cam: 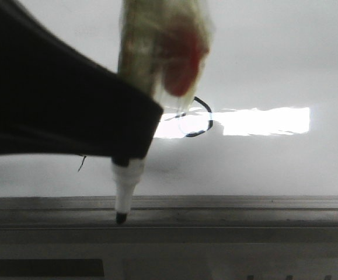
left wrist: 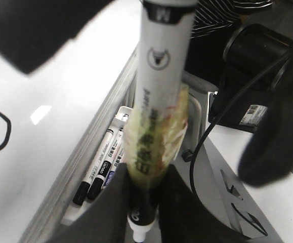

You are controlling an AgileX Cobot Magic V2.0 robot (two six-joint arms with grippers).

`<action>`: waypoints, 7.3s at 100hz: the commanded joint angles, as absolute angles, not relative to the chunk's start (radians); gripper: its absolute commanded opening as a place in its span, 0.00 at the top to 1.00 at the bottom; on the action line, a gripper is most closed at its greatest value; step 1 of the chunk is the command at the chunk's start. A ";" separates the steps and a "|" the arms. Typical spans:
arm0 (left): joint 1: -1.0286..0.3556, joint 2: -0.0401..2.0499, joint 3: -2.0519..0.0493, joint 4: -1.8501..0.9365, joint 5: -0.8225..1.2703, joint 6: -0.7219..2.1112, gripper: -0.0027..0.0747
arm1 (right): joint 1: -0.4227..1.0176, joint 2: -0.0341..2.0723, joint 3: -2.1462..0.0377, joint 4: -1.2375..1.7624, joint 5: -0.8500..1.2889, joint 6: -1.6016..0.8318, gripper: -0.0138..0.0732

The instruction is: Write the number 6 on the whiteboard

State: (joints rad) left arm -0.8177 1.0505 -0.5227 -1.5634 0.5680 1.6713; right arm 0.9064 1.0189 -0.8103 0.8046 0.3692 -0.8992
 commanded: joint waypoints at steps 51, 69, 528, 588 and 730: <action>-0.815 1.039 -0.499 -1.796 0.136 1.344 0.99 | 0.851 0.745 -0.839 0.828 0.209 -0.910 0.78; -0.815 1.039 -0.518 -1.814 0.026 1.344 0.99 | 0.851 0.729 -0.837 0.828 0.210 -0.910 0.91; -0.162 -0.002 -0.008 -0.270 0.096 0.214 0.99 | 0.638 -0.001 -0.396 0.421 0.319 -0.640 0.91; -0.160 -0.032 0.024 -0.101 0.253 0.015 0.99 | 0.638 -0.001 -0.396 0.422 0.319 -0.640 0.91; -0.160 -0.032 0.024 -0.101 0.253 0.015 0.99 | 0.014 -0.026 0.024 -0.166 0.326 0.028 0.91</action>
